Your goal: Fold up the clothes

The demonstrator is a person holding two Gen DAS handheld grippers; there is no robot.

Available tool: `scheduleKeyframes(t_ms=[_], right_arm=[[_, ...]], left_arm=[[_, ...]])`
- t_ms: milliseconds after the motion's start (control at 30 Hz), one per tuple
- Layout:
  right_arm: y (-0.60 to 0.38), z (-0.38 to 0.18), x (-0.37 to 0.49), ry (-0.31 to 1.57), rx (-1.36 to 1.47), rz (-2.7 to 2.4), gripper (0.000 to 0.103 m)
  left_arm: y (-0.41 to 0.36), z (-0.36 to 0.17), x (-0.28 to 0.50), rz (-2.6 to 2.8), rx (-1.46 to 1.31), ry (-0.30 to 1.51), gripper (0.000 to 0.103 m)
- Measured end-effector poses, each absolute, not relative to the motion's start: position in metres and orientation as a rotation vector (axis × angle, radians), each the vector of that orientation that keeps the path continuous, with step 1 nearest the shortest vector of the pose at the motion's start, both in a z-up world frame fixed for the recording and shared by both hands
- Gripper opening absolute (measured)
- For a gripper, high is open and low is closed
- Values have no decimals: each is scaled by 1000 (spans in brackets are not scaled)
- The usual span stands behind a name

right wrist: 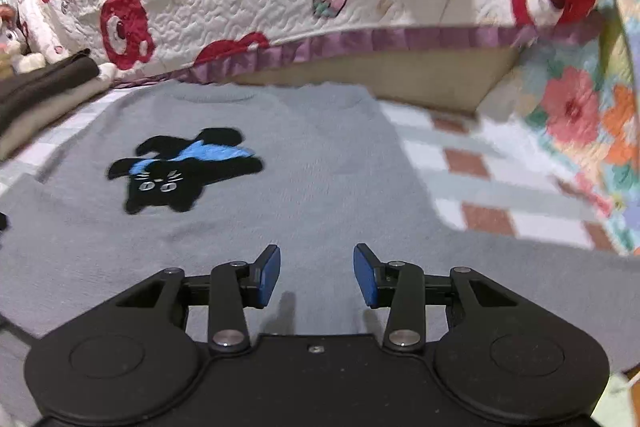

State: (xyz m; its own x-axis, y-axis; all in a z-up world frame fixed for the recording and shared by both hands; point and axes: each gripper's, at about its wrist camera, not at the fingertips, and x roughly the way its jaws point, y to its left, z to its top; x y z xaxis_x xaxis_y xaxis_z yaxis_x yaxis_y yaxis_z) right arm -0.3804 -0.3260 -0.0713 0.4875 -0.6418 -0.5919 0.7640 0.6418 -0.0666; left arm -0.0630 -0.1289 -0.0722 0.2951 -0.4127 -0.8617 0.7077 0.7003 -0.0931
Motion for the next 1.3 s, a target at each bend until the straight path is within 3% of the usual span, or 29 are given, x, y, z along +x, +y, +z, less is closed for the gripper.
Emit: scheduleKeyframes(t_ms=[100, 167, 267, 367, 433, 533, 933, 1000, 1133, 1200, 1267, 1300], right_arm=[[-336, -69, -390, 605, 206, -908, 50], [-348, -67, -403, 573, 268, -932, 61], [-371, -66, -429, 520, 409, -978, 62], [-397, -70, -471, 451, 670, -1024, 63], [-415, -73, -500, 401, 850, -1048, 63], [-430, -78, -543, 308, 1021, -1069, 63], [-440, -94, -645, 249, 951, -1405, 63], [-445, -96, -651, 260, 933, -1416, 63], [-454, -101, -660, 284, 891, -1429, 63], [-459, -103, -665, 296, 871, -1435, 54], [-464, -105, -669, 308, 850, -1441, 23], [-466, -106, -672, 314, 839, -1444, 20]], left_arm=[[-135, -71, -67, -773, 368, 1000, 54], [-142, -65, -77, -807, 390, 945, 54], [-164, -47, -103, -935, 369, 882, 54], [-190, -28, -136, -1062, 352, 801, 69], [-217, -15, -169, -1111, 382, 697, 89], [-257, -9, -211, -1248, 407, 646, 96], [-375, -51, -335, -1641, 511, 741, 94], [-388, -61, -342, -1668, 536, 850, 93], [-394, -77, -344, -1672, 562, 1019, 68], [-392, -81, -346, -1668, 593, 1020, 61], [-388, -82, -349, -1673, 610, 1012, 58], [-387, -83, -349, -1674, 614, 1011, 57]])
